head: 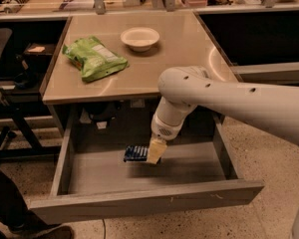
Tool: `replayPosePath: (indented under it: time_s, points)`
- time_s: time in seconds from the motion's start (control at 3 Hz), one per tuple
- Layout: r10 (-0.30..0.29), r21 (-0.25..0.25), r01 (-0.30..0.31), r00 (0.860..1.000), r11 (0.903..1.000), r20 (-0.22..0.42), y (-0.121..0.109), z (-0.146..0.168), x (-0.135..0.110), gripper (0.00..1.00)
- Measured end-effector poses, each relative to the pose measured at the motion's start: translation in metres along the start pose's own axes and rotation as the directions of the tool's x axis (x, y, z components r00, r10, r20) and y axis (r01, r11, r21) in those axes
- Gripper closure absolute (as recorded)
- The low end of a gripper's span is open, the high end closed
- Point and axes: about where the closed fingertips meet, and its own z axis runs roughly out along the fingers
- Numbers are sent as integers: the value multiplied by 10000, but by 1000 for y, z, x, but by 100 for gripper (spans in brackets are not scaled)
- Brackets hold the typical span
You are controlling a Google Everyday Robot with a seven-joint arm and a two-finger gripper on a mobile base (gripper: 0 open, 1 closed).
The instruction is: Place rxbar blueberry into top drawer
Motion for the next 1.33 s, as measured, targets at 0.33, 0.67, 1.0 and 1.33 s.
replayPosePath:
  time_s: [0.33,0.67,1.0,1.33]
  points:
    - [224,-123,-221,9996,9997,185,-9,16,-5,100]
    - [448,-267,-440,9986,9987,295,-17,29,-8,100]
    - [448,-272,-440,9986,9987,294,-16,29,-8,81]
    - [448,-272,-440,9986,9987,293,-16,29,-8,57]
